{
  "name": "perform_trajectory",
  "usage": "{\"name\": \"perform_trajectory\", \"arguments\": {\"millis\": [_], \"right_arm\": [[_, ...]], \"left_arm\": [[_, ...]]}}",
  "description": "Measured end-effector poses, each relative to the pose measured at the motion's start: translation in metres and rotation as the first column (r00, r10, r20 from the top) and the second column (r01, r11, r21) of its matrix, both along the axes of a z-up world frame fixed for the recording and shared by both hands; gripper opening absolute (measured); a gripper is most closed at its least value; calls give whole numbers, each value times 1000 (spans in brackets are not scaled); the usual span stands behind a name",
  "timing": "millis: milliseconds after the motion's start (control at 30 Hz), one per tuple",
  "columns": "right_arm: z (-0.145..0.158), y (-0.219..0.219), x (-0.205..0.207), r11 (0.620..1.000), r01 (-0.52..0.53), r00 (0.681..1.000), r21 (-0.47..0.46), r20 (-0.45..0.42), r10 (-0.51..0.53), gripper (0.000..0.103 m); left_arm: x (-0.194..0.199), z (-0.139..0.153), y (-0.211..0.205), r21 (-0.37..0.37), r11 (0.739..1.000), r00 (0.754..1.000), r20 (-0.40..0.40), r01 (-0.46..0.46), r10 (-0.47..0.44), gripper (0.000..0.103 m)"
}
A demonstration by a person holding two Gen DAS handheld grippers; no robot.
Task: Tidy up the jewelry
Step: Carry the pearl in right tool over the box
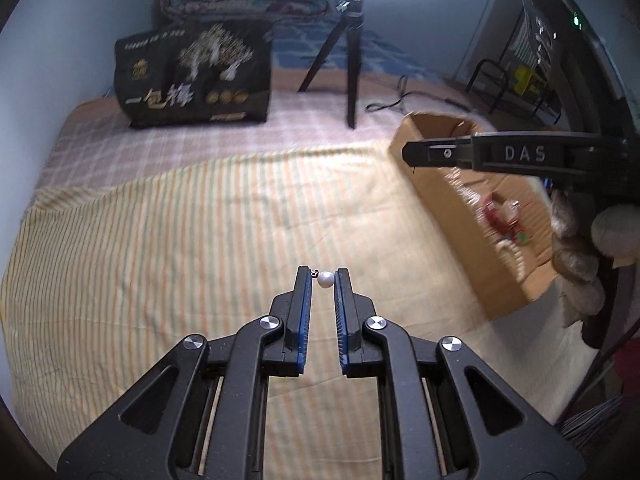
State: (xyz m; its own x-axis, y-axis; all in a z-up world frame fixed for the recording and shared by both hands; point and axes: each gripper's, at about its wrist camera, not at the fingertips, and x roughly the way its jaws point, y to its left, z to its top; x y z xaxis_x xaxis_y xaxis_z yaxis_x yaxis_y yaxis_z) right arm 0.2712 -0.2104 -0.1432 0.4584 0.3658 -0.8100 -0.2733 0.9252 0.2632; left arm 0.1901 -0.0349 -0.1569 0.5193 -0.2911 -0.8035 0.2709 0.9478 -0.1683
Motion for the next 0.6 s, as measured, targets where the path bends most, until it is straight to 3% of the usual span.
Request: {"name": "perform_trajectory", "arguments": {"millis": [300, 600], "right_arm": [[22, -61, -10, 995, 98, 994, -11, 46, -98, 6], [24, -114, -15, 982, 183, 981, -40, 67, -180, 6]], "left_arm": [[-9, 31, -61, -54, 996, 995, 69, 69, -65, 10], [-10, 31, -112, -78, 988, 989, 68, 135, -130, 10]]}}
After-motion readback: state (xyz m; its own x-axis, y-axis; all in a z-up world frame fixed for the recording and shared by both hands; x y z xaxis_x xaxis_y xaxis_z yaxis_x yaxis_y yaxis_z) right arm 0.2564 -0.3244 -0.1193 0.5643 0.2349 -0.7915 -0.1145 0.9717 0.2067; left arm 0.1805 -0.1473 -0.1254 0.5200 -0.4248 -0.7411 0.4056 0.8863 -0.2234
